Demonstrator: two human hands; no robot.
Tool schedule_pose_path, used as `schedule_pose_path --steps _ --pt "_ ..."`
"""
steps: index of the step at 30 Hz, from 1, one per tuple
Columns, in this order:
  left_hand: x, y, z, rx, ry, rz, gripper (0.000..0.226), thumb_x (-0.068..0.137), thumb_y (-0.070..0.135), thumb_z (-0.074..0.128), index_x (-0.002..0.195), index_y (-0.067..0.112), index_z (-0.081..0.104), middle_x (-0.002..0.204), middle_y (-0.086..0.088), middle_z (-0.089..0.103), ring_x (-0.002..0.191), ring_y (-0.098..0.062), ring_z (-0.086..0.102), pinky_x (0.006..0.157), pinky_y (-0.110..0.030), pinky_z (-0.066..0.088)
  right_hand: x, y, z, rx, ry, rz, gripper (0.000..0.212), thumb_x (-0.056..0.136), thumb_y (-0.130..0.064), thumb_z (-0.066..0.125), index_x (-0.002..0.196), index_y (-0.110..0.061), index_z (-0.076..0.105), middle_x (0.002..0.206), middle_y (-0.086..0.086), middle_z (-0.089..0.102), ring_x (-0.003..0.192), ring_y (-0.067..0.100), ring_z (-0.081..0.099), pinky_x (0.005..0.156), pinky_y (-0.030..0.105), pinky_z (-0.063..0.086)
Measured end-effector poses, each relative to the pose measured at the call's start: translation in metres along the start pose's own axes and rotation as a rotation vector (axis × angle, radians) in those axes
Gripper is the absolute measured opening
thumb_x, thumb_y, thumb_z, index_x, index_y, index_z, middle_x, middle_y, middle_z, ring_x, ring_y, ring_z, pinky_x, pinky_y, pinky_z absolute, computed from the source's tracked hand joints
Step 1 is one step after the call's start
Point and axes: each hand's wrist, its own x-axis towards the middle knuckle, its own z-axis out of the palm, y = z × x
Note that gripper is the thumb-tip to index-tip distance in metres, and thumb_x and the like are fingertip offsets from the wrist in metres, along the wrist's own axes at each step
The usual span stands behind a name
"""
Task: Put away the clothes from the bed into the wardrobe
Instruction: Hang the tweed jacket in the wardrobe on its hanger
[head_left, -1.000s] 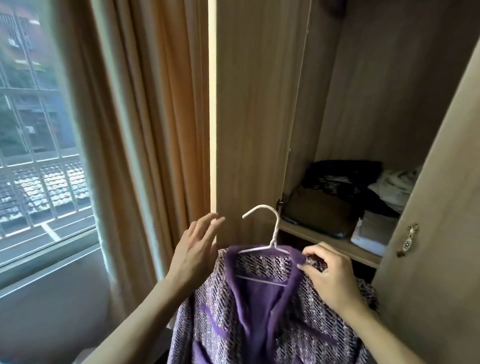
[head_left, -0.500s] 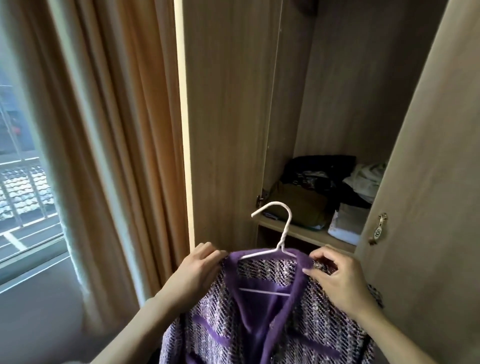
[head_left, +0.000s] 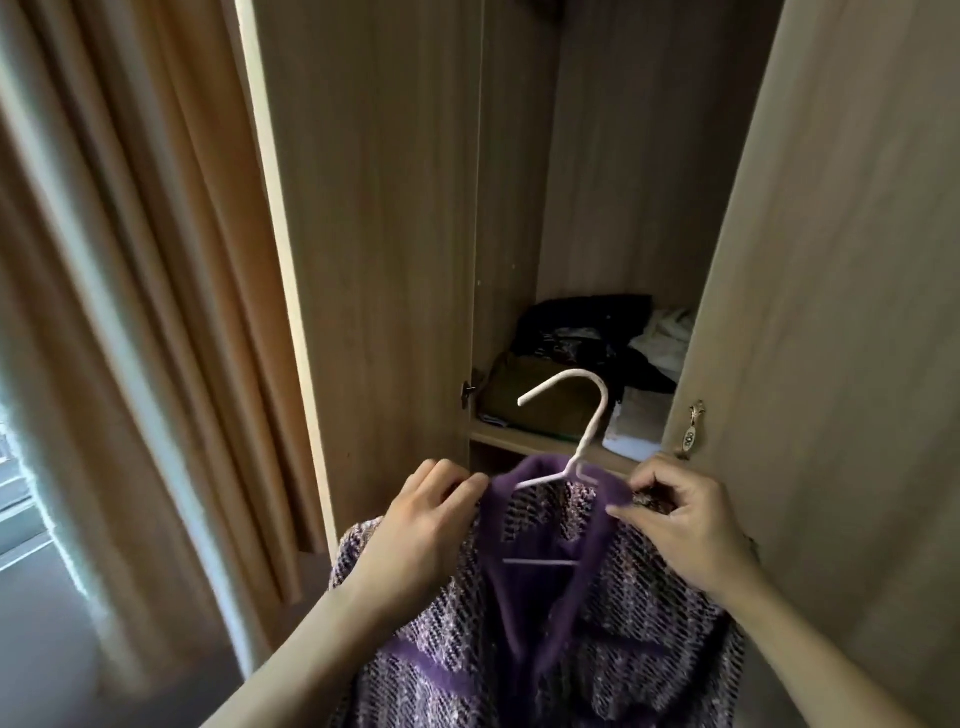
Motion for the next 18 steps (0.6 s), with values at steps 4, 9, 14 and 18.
schedule_pose_path --steps 4,9,14,18 --pt "0.013 0.019 0.008 -0.018 0.018 0.034 0.020 0.101 0.009 0.052 0.119 0.004 0.061 0.102 -0.005 0.056 0.085 -0.024 0.052 0.075 -0.037 0.049 -0.005 0.004 -0.009 0.033 0.004 -0.027 0.022 0.071 -0.040 0.083 0.075 -0.029 0.064 0.078 -0.003 0.066 0.085 0.030 0.070 0.079 0.053 0.055" --pt "0.021 0.026 0.019 0.010 0.023 0.042 0.022 0.103 0.014 0.048 0.116 0.002 0.061 0.099 -0.008 0.057 0.083 -0.026 0.054 0.072 -0.041 0.051 -0.010 0.006 -0.019 -0.073 0.031 0.001 0.023 0.070 -0.028 0.088 0.079 -0.021 0.069 0.080 -0.005 0.066 0.080 0.020 0.066 0.074 0.039 0.053" --pt "0.032 0.026 0.031 0.063 0.047 0.051 0.012 0.099 0.011 0.050 0.108 0.008 0.056 0.093 -0.006 0.055 0.078 -0.026 0.053 0.067 -0.044 0.050 -0.010 0.007 -0.033 -0.230 0.040 0.050 0.028 0.068 -0.012 0.089 0.086 -0.022 0.070 0.089 -0.013 0.066 0.087 0.005 0.063 0.077 0.011 0.046" --pt "0.044 0.022 0.044 0.090 0.064 -0.003 0.010 0.093 0.006 0.053 0.101 0.012 0.049 0.087 -0.008 0.053 0.074 -0.028 0.050 0.064 -0.049 0.048 -0.008 0.021 -0.057 -0.339 0.053 0.091 0.032 0.067 -0.019 0.091 0.089 -0.026 0.069 0.093 -0.017 0.066 0.090 0.001 0.062 0.078 0.009 0.045"
